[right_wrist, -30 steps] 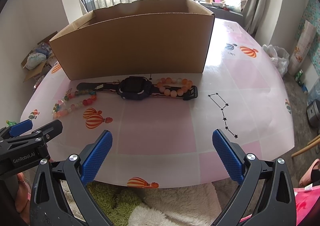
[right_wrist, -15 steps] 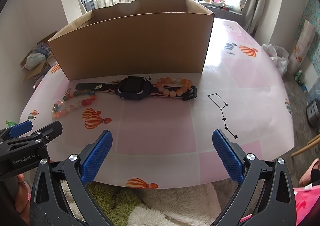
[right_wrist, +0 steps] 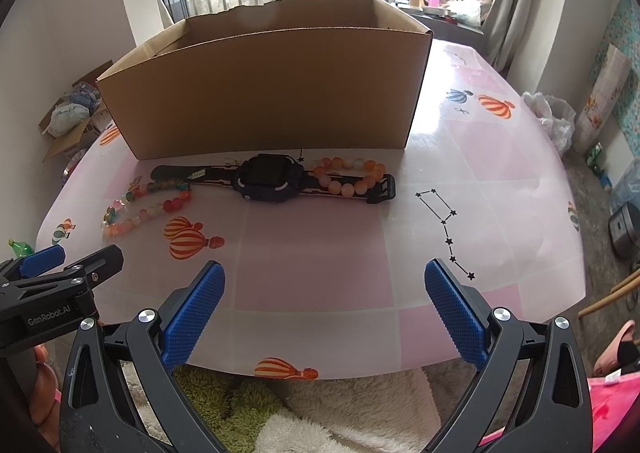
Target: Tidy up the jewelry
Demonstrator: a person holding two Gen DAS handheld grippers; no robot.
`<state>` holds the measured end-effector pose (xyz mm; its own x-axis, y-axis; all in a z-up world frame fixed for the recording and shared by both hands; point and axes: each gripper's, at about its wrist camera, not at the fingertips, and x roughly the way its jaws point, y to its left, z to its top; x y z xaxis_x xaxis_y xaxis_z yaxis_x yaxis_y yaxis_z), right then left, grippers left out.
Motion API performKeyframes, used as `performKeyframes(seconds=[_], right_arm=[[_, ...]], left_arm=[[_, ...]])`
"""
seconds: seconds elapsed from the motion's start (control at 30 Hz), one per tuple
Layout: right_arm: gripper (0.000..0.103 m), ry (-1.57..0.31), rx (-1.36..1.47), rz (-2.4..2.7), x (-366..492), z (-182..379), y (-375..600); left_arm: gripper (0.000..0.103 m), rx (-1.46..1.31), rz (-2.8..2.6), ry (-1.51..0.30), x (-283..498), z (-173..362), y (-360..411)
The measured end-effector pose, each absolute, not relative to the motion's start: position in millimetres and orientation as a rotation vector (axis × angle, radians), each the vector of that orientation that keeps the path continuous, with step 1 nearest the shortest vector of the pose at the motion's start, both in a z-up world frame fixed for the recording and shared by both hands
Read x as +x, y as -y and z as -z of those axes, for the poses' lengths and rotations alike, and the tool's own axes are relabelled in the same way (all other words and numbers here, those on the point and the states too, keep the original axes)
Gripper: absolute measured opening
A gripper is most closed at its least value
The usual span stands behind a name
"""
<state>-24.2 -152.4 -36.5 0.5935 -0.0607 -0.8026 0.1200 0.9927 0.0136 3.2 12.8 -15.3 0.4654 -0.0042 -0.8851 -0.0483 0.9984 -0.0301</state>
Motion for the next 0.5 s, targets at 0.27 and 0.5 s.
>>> performKeyframes(seconds=[0.27,0.5], right_arm=[[0.096,-0.935,0.076,0.108,-15.0,38.6,156.9],[0.096,-0.88,0.104,0.021,-3.7,34.9,155.6]], left_arm=[[0.098,-0.035,-0.045,-1.129,19.0,32.3,-22.5],[0.098,0.001,-0.009,-1.106,18.9,40.7,-28.2]])
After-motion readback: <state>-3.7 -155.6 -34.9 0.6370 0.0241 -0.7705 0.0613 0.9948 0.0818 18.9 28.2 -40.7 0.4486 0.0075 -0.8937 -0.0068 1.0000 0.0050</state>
